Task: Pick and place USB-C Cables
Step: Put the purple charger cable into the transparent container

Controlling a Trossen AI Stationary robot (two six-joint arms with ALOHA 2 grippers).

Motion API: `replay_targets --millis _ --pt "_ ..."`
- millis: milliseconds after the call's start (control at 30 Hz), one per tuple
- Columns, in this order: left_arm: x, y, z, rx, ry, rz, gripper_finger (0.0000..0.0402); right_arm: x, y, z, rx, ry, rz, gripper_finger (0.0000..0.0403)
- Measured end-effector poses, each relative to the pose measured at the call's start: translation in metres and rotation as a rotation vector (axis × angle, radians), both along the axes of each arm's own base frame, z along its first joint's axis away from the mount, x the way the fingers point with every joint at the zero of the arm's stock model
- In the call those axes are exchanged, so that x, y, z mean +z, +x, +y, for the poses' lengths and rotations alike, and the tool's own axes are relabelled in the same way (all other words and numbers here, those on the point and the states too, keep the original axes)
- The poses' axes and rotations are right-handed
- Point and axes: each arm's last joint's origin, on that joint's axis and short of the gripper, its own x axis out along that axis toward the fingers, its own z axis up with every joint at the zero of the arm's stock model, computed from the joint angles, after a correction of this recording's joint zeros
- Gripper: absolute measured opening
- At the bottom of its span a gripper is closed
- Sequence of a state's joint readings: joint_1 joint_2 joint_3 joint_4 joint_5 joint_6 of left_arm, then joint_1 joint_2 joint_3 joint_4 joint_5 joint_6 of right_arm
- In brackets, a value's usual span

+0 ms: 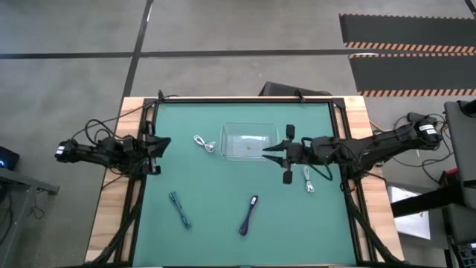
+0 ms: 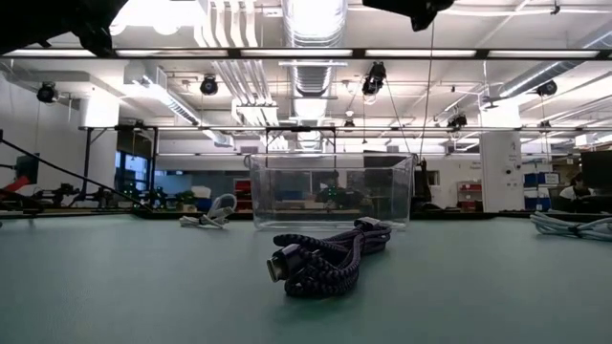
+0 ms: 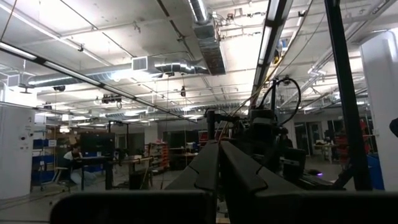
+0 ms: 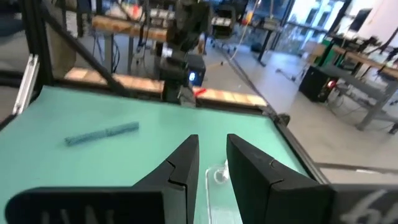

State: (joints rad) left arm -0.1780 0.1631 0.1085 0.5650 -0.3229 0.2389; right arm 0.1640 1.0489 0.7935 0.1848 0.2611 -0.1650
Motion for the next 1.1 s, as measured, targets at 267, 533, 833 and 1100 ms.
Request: replay_targets --millis 267,533,833,1100 --pt "0.0 0.0 0.0 0.0 0.0 0.0 0.0 0.011 0.015 0.007 0.017 0.009 0.119 0.0073" --pt "0.0 0.0 0.0 0.0 0.0 0.001 0.0 0.017 0.041 0.013 0.057 0.015 0.284 0.0073" --pt "0.0 0.0 0.0 0.0 0.001 0.004 0.0 0.013 0.07 0.021 0.118 0.039 0.469 0.0073" --pt "0.0 0.0 0.0 -0.001 0.0 0.002 0.0 0.007 0.088 0.03 0.19 0.046 0.576 0.0073"
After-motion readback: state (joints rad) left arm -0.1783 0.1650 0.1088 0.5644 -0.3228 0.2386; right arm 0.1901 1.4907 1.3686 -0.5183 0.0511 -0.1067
